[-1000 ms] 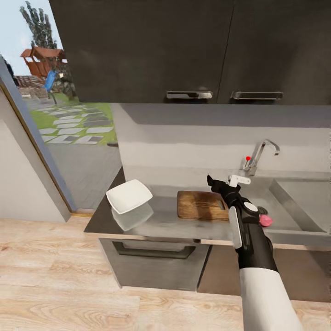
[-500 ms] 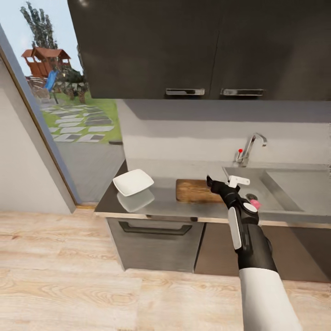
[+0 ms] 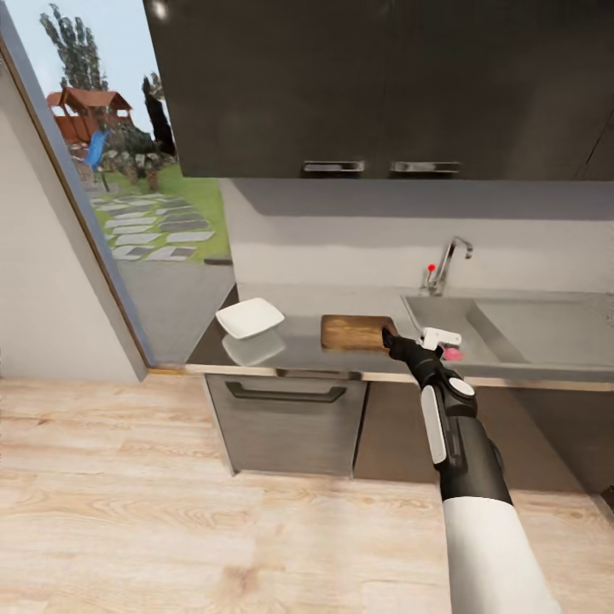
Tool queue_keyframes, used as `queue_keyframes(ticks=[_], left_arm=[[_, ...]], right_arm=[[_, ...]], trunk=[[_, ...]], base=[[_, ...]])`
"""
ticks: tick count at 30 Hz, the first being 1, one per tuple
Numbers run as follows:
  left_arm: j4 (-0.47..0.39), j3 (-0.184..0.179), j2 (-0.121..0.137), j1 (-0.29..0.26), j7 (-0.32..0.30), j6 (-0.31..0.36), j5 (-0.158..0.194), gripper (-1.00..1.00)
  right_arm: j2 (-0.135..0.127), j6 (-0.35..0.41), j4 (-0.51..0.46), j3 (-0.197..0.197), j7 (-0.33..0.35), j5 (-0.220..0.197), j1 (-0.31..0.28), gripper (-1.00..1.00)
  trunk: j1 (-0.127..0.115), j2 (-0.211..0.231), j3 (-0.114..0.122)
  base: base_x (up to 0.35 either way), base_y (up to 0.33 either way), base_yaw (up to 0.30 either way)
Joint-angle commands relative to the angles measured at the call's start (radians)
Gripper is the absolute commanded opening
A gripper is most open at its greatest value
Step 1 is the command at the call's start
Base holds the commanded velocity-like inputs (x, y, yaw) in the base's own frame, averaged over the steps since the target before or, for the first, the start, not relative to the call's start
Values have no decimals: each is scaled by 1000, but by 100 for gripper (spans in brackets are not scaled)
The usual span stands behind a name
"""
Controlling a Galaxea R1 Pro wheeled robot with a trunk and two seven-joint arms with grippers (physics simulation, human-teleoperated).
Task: In the kitchen, take the Vidalia onion out of the sink, dice it on the chopping board with the paring knife, put the diced onion into the bowl on the countertop, then place both the paring knife and the chopping board into the sink.
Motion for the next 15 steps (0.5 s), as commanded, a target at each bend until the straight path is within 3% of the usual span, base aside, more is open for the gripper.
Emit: queue_keyframes(ticks=[1,8,15], left_arm=[[-1,-2,0,0,0,-2,0,100],[-2,-2,1,0,0,-2,-1,100],[-3,-2,3,0,0,-2,0,100]], right_arm=[[1,5,2,-3,7,1,-1,100],[1,2,9,-2,7,1,0,100],[1,-6,39,-3,8,1,8,100]], trunk=[[0,-2,-2],[0,-2,-2],[0,-2,-2]], base=[[-316,-114,0],[-263,-101,0],[-41,-15,0]])
